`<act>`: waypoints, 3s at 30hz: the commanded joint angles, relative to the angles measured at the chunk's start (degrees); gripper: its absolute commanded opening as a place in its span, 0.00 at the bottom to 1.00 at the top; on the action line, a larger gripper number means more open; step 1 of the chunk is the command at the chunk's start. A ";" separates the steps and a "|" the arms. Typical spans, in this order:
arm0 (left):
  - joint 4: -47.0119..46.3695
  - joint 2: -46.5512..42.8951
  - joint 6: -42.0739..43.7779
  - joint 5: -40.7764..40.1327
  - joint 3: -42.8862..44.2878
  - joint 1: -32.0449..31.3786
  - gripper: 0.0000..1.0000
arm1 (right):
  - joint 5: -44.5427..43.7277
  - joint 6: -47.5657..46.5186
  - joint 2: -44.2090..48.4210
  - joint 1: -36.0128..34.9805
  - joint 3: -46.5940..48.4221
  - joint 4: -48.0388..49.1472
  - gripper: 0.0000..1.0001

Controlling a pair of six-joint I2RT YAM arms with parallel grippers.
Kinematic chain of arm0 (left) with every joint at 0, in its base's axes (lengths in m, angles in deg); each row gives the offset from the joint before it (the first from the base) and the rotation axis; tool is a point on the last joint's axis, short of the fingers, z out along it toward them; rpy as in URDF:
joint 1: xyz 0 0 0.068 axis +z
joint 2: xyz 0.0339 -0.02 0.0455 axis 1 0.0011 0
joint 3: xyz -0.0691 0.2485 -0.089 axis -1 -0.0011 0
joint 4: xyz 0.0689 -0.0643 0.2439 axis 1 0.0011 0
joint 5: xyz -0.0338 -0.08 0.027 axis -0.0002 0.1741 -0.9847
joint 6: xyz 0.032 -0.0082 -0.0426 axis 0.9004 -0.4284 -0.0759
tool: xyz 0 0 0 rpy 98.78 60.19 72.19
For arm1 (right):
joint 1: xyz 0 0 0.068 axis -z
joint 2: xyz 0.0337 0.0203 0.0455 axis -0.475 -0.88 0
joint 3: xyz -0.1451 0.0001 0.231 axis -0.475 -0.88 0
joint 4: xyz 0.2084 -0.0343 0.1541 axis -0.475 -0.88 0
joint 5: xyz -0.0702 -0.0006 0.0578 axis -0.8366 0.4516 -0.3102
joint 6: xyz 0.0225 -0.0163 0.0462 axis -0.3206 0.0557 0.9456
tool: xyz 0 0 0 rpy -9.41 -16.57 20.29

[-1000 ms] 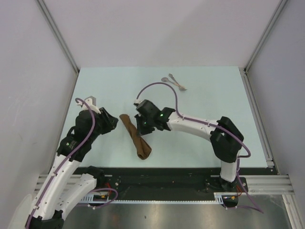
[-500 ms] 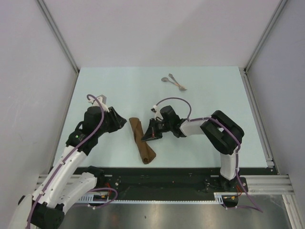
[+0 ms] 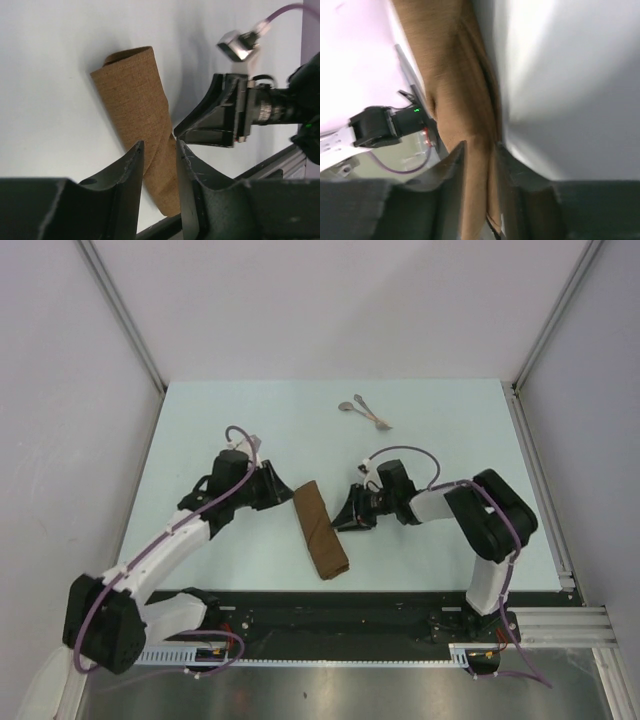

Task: Fold the napkin into a case and place the utensils inside
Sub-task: Turn over the smaller rectangle-folded napkin at the center of the board.

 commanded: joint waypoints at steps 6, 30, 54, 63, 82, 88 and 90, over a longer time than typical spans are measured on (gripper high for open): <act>-15.80 18.32 -5.53 8.38 4.51 -2.99 0.28 | -13.81 -17.25 22.23 -2.73 6.13 -32.33 0.53; -18.53 41.14 -6.32 -0.50 13.22 -4.30 0.22 | -19.17 -14.00 23.19 -12.32 -6.53 -24.40 0.32; -25.39 34.50 -9.05 6.62 6.26 -4.57 0.26 | -21.45 -7.58 23.37 -18.13 -7.23 -15.01 0.43; -27.14 42.43 -10.62 4.42 7.16 -1.41 0.25 | -21.90 -3.10 19.20 -19.72 -17.14 -4.48 0.44; -23.27 45.16 -7.81 0.74 12.52 -1.85 0.26 | -29.35 -2.84 36.83 -20.60 -9.25 -27.36 0.43; -19.76 41.04 -6.23 -5.24 11.82 -1.23 0.26 | -36.13 5.86 43.33 -17.26 -14.33 -33.12 0.60; -19.32 37.79 -6.41 -7.08 11.38 -1.23 0.28 | -37.28 8.84 44.74 -17.17 -17.05 -32.86 0.63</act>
